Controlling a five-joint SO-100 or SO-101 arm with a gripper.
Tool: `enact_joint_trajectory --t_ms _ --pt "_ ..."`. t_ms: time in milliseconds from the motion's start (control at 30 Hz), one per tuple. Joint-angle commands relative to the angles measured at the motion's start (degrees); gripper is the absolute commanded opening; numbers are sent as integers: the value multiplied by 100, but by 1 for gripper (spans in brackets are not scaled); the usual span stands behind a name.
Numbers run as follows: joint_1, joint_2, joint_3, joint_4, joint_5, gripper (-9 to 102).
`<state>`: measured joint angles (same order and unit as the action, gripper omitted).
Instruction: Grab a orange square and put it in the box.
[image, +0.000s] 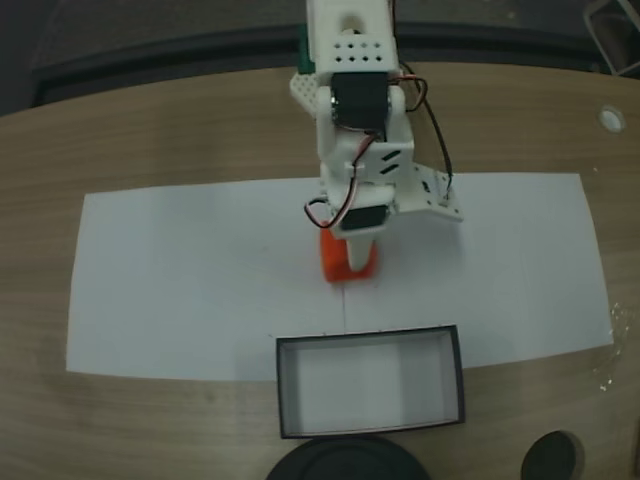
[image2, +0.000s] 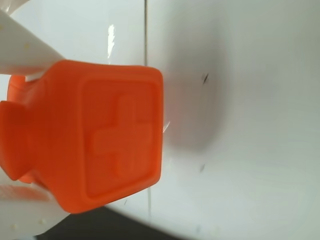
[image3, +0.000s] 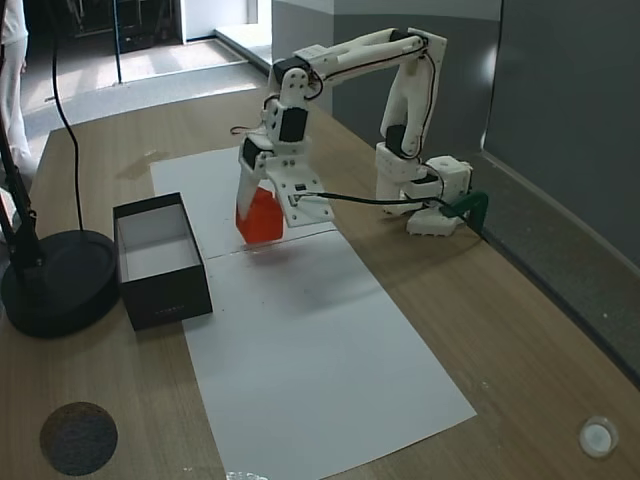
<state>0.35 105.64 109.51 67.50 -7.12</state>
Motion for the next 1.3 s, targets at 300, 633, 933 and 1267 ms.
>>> enact_joint_trajectory --t_ms 300,633,933,1267 --pt "-624 237 -4192 202 0 4" --pt "-70 -2065 -4210 -439 9 4" --pt "26 -2602 -4210 -501 44 17" --pt "-70 -2145 -4790 545 387 28"
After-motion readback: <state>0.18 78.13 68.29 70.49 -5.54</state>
